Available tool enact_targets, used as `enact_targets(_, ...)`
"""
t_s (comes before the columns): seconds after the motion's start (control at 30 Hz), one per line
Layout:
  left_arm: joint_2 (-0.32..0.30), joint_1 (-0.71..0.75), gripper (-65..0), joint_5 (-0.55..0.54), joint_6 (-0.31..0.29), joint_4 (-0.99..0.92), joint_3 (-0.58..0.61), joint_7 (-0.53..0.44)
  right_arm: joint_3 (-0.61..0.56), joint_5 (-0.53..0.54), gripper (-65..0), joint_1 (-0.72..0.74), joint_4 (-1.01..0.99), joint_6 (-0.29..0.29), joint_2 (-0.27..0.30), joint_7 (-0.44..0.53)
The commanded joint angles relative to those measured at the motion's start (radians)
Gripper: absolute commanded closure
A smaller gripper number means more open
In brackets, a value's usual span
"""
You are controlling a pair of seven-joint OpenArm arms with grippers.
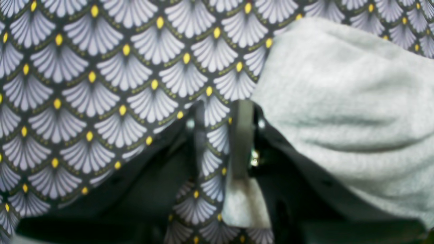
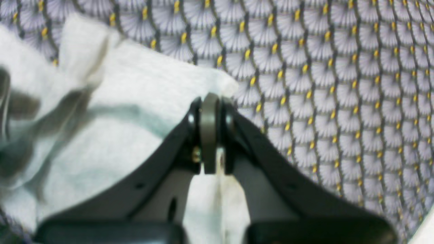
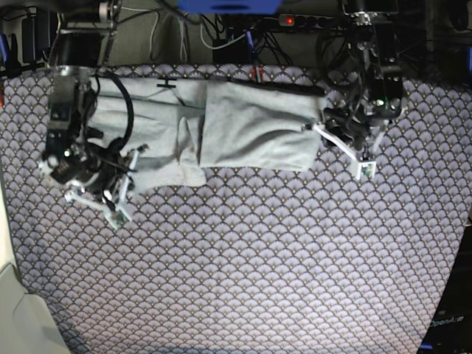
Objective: Fold the T-shirt properly
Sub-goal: 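Move the right gripper to the other shirt end and grasp it, then fold the held shirt end toward the middle with the right gripper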
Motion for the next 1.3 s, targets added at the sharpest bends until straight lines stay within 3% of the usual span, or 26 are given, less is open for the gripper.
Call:
enact_targets(0.0, -0.005, -0.008, -14.3, -0.006, -0.003, 0.014, 0.0, -0.018, 0.003, 0.013, 0.0, 0.012, 0.04, -0.001, 0.007, 0.019)
enact_targets(0.33, -0.005, -0.01, -14.3, 0.002, -0.003, 0.014, 0.0, -0.018, 0.006, 0.013, 0.0, -0.137, 0.304, -0.001, 0.007, -0.047)
enact_targets(0.63, -0.007, -0.028, -14.3, 0.004, -0.003, 0.013, 0.0, -0.02, 0.008, 0.013, 0.0, -0.269, 0.312, -0.001, 0.009, -0.038)
enact_targets(0.97, -0.034, -0.05, -14.3, -0.006, -0.005, -0.046, -0.002, -0.02, 0.146, 0.013, 0.0, -0.359, 0.312, -0.001, 0.009, 0.016)
enact_targets(1.27, -0.033, -0.05, -14.3, -0.006, -0.005, -0.039, -0.002, -0.02, 0.178, 0.013, 0.0, -0.404, 0.31, -0.001, 0.009, 0.02)
